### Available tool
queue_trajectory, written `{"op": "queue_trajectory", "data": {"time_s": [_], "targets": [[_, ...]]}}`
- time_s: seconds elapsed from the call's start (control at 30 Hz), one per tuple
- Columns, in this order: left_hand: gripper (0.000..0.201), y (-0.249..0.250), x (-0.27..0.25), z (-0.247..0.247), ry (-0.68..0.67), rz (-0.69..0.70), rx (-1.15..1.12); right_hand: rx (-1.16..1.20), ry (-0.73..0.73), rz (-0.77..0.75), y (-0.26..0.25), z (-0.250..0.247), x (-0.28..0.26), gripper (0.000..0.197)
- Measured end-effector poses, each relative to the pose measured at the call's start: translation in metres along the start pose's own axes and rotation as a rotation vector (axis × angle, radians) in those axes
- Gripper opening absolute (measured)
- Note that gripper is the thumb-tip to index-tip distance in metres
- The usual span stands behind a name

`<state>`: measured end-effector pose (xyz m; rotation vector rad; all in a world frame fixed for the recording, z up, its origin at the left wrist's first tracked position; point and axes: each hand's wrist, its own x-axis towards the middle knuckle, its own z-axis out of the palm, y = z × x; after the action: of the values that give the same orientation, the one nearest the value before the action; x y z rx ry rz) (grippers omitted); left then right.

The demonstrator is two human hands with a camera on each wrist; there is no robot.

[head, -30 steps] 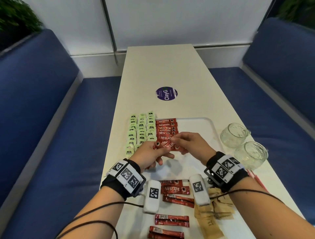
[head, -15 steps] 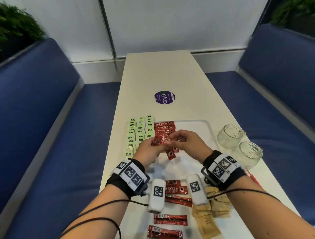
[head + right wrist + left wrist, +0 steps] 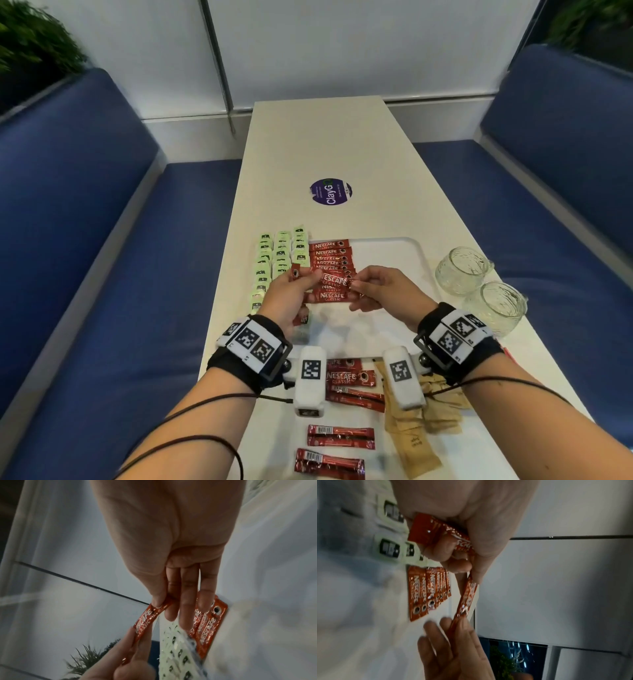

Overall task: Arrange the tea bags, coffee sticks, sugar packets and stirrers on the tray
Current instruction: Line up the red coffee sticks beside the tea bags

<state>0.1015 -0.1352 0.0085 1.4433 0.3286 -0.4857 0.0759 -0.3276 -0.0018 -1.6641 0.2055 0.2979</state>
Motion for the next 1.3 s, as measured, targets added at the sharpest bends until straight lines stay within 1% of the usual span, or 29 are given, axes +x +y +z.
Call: {"op": "queue_trajectory", "data": {"time_s": [0.07, 0.13, 0.2, 0.27, 0.37, 0.53, 0.6, 0.73, 0.8, 0.93, 0.97, 1.03, 1.1, 1.17, 1.23, 1.3], "targets": [[0.010, 0.002, 0.001, -0.010, 0.004, -0.015, 0.040, -0.074, -0.004, 0.024, 0.008, -0.008, 0.000, 0.015], [0.010, 0.002, 0.005, -0.018, 0.007, -0.026, -0.002, -0.219, -0.019, 0.086, 0.018, -0.016, 0.000, 0.018], [0.007, 0.002, 0.008, -0.023, 0.038, -0.050, -0.040, -0.358, -0.055, 0.168, 0.028, -0.020, 0.001, 0.015], [0.006, 0.002, 0.008, -0.025, 0.055, -0.074, -0.059, -0.439, -0.061, 0.222, 0.034, -0.021, 0.005, 0.011], [0.009, 0.003, 0.008, -0.021, 0.031, -0.066, -0.057, -0.457, -0.005, 0.223, 0.036, -0.015, 0.013, 0.008], [0.013, 0.000, 0.010, -0.019, 0.042, -0.024, -0.057, -0.445, 0.070, 0.219, 0.037, 0.001, 0.027, 0.016], [0.011, 0.000, 0.010, -0.021, 0.043, -0.006, -0.048, -0.438, 0.086, 0.227, 0.037, 0.006, 0.031, 0.018], [0.011, -0.001, 0.006, -0.027, -0.011, 0.009, -0.021, -0.456, 0.117, 0.221, 0.039, 0.010, 0.035, 0.018], [0.015, -0.003, 0.005, -0.029, -0.027, 0.005, -0.027, -0.482, 0.129, 0.209, 0.039, 0.011, 0.037, 0.017], [0.018, -0.008, 0.003, -0.029, -0.011, -0.019, 0.003, -0.510, 0.150, 0.203, 0.039, 0.013, 0.040, 0.018], [0.020, -0.010, 0.003, -0.029, -0.014, -0.016, 0.022, -0.516, 0.150, 0.204, 0.038, 0.012, 0.040, 0.020], [0.022, -0.010, 0.002, -0.027, -0.037, -0.015, 0.050, -0.531, 0.145, 0.194, 0.038, 0.010, 0.039, 0.033], [0.025, -0.009, 0.002, -0.024, -0.051, -0.057, 0.049, -0.518, 0.166, 0.172, 0.037, 0.006, 0.035, 0.039], [0.032, -0.008, 0.002, -0.021, -0.059, -0.111, 0.065, -0.434, 0.215, 0.147, 0.037, 0.002, 0.027, 0.039], [0.037, -0.008, 0.002, -0.017, -0.084, -0.163, 0.096, -0.260, 0.229, 0.118, 0.034, 0.001, 0.017, 0.040], [0.040, -0.009, 0.000, -0.011, -0.127, -0.202, 0.143, -0.095, 0.192, 0.071, 0.027, 0.004, 0.004, 0.040]]}}
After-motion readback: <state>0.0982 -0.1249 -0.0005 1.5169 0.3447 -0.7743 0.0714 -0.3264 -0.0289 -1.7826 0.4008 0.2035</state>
